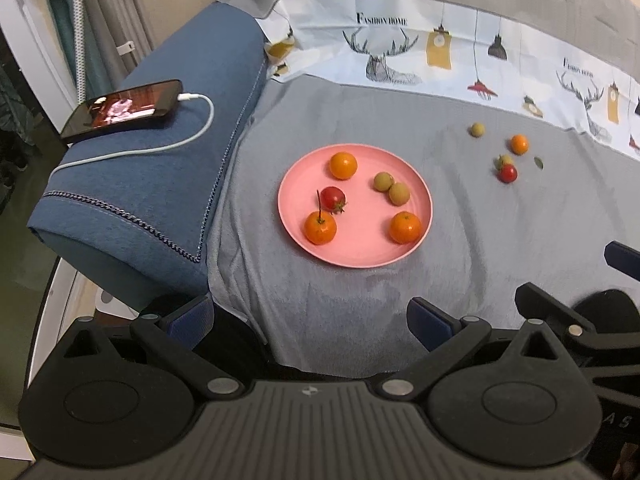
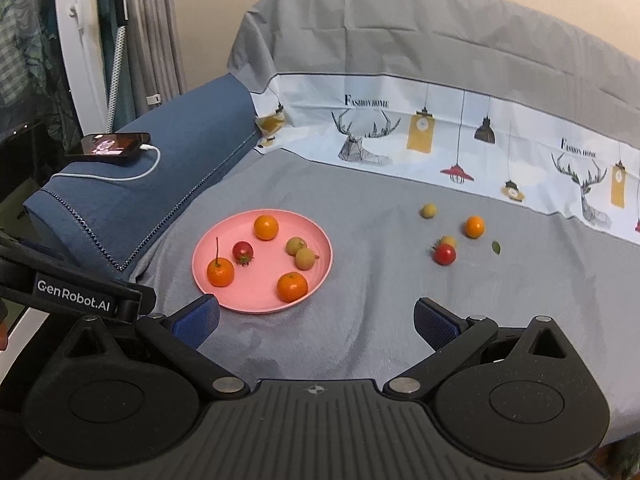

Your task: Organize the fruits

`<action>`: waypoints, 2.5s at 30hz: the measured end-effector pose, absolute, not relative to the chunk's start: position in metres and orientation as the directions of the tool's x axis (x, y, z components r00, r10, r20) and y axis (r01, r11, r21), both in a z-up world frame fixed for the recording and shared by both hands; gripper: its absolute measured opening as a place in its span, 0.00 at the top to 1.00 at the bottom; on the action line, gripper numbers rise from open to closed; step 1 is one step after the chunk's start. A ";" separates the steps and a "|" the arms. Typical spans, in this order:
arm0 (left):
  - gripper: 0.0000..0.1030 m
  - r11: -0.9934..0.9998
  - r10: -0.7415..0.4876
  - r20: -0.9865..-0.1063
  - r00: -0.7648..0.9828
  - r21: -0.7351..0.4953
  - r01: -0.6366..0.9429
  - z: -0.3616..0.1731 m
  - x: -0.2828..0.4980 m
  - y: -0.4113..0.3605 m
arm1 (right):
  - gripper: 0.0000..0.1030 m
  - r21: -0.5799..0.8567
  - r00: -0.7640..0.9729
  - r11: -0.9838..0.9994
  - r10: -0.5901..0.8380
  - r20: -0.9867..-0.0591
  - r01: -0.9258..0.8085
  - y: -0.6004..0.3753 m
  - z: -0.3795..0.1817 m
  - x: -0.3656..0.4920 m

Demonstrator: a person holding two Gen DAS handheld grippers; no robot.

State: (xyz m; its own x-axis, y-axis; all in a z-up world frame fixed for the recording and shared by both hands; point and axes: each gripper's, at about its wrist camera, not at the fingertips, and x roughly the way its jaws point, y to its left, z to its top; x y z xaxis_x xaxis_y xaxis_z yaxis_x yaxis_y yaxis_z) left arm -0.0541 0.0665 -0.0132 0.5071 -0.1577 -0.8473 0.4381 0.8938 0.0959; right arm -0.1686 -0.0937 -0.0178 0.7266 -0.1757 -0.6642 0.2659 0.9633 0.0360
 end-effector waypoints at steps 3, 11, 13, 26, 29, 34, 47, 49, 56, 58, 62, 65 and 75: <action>0.00 0.885 -0.143 -0.856 0.496 0.113 0.451 -0.019 -0.050 0.057 | 0.01 0.052 0.717 0.957 -0.176 -0.674 0.284 -0.101 -0.024 -0.167; 0.00 0.842 -0.122 -0.876 0.467 0.158 0.515 -0.036 -0.039 0.016 | 0.01 0.085 0.670 0.926 -0.199 -0.715 0.367 -0.137 -0.041 -0.168; 0.00 0.825 -0.118 -0.879 0.461 0.172 0.539 -0.042 -0.035 0.000 | 0.01 0.088 0.654 0.915 -0.213 -0.726 0.395 -0.150 -0.046 -0.168; 0.00 0.767 -0.196 -0.880 0.432 0.136 0.626 -0.072 0.013 -0.125 | 0.01 0.064 0.538 0.756 -0.402 -0.741 0.652 -0.281 -0.084 -0.165; 0.00 0.741 -0.234 -0.886 0.401 0.104 0.663 -0.091 0.022 -0.161 | 0.01 0.050 0.511 0.720 -0.439 -0.739 0.692 -0.312 -0.093 -0.161; 0.00 0.723 -0.312 -0.884 0.347 0.017 0.691 -0.121 0.040 -0.223 | 0.01 0.067 0.472 0.658 -0.463 -0.750 0.750 -0.352 -0.112 -0.161; 0.39 0.707 -0.367 -0.889 0.274 -0.075 0.703 -0.177 0.073 -0.291 | 0.01 0.097 0.449 0.623 -0.439 -0.778 0.776 -0.402 -0.151 -0.139; 0.60 0.692 -0.368 -0.886 0.282 -0.059 0.719 -0.180 0.072 -0.294 | 0.01 0.090 0.454 0.636 -0.438 -0.776 0.767 -0.405 -0.155 -0.131; 0.63 0.720 -0.358 -0.879 0.315 -0.045 0.693 -0.167 0.083 -0.262 | 0.01 0.050 0.517 0.721 -0.445 -0.731 0.691 -0.411 -0.163 -0.090; 0.63 0.740 -0.345 -0.879 0.330 -0.038 0.671 -0.159 0.091 -0.248 | 0.01 0.033 0.554 0.761 -0.441 -0.706 0.648 -0.407 -0.164 -0.072; 0.63 0.771 -0.322 -0.880 0.350 -0.029 0.637 -0.146 0.103 -0.225 | 0.01 0.005 0.613 0.831 -0.407 -0.677 0.557 -0.398 -0.166 -0.031; 0.63 0.784 -0.315 -0.881 0.352 -0.033 0.619 -0.140 0.109 -0.215 | 0.01 0.000 0.620 0.855 -0.377 -0.688 0.519 -0.398 -0.174 -0.002; 0.63 0.806 -0.322 -0.875 0.360 -0.055 0.589 -0.111 0.111 -0.194 | 0.67 0.016 0.599 0.846 -0.364 -0.713 0.533 -0.394 -0.162 -0.012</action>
State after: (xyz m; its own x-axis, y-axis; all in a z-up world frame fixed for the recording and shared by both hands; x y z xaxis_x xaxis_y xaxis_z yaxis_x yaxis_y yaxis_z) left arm 0.1108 -0.1944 -0.1115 0.3601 -0.3224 -0.8755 0.5890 0.8063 -0.0547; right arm -0.0121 -0.3940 -0.1619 0.5992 -0.3641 -0.7130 0.5333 0.8458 0.0163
